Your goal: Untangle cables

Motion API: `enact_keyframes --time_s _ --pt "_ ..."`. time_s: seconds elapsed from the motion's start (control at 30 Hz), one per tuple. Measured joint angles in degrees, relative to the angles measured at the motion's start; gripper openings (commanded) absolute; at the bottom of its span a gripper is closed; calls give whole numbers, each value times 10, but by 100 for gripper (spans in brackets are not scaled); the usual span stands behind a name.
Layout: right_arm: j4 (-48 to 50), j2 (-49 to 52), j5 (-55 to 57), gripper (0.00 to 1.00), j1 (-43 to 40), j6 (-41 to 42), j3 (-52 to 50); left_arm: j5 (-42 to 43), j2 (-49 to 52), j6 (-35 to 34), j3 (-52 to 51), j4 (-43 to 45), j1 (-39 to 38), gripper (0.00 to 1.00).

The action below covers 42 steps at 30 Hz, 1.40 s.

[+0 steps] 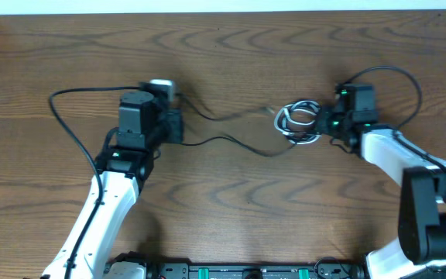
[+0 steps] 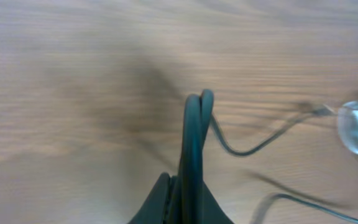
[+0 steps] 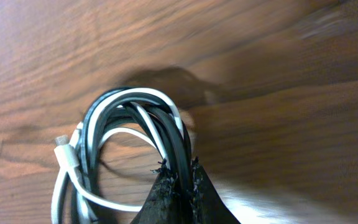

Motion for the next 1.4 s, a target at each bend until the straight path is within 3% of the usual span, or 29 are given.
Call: enact_keyframes --time_s 0.1,0.27,0.53,0.57,0.6,0.63,0.73,1.03,1.4 --pt "-12 -23 3 1 -16 -11 0 -79 0 -9 0 -21 23 7" --pt "-21 -52 0 1 -19 -23 0 -136 0 -29 0 -47 46 7" --pt "-44 -55 -41 1 -19 -27 0 -100 1 -41 0 -52 46 8" --pt "-50 -55 -47 1 -19 -27 0 -90 2 -42 0 -53 46 18" --pt "-55 -55 -54 1 -19 -28 0 -77 4 -42 0 -53 46 50" --pt "-58 -55 -66 1 -19 -28 0 -57 7 -41 0 -53 46 71" --pt "-54 -55 -134 1 -19 -31 0 19 12 -43 0 -49 46 89" --pt "-46 -55 -349 1 -10 -100 0 299 14 -45 0 21 45 90" --pt "28 -55 -473 1 7 -118 0 395 31 -45 0 29 0 88"
